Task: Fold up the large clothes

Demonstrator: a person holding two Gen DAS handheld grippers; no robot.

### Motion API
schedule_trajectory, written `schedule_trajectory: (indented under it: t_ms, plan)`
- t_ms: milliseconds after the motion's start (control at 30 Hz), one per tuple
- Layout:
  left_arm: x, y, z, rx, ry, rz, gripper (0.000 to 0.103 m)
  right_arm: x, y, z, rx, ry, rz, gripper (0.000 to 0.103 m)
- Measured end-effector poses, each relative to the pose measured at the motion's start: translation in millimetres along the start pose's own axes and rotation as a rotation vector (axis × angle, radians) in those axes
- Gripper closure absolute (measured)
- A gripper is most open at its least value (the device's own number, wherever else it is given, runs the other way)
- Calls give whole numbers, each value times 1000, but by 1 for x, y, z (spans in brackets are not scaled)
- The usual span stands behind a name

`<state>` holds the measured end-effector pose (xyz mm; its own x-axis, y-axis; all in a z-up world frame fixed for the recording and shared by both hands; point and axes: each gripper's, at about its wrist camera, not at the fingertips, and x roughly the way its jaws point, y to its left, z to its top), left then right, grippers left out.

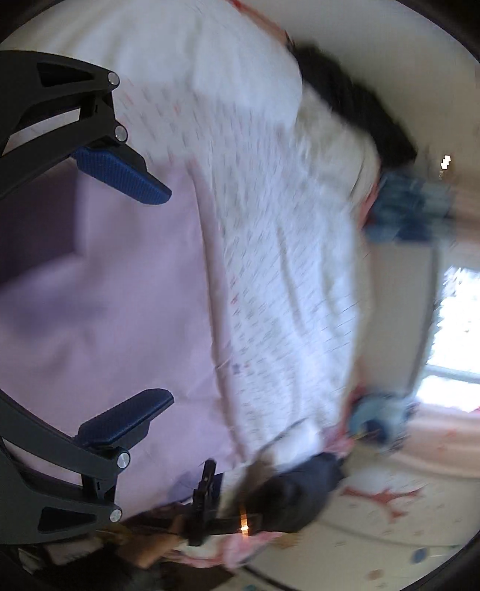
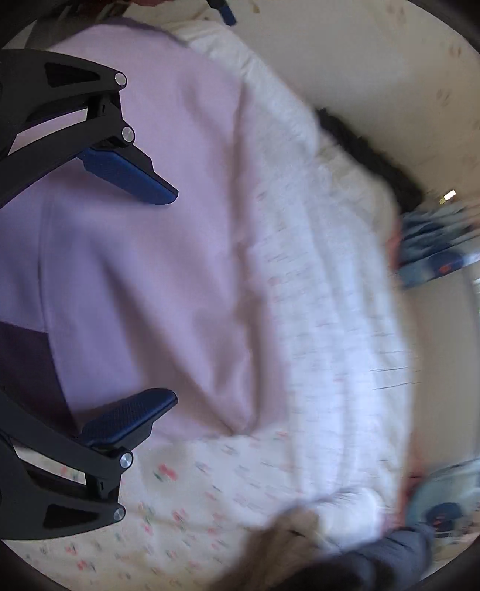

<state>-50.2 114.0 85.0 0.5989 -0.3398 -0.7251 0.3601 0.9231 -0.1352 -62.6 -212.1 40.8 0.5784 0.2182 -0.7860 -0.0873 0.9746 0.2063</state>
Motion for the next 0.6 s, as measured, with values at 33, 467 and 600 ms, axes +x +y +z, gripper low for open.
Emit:
schedule_trajectory:
  t_ms: [33, 467, 600]
  plan:
    - [30, -3, 3, 10, 51, 5, 7, 12, 0, 0, -10, 56, -3, 6]
    - [141, 21, 6, 11, 314, 60, 6, 56, -9, 25, -42, 115, 25, 6]
    - [160, 39, -7, -64, 308, -32, 6, 53, -15, 22, -11, 95, 53, 6]
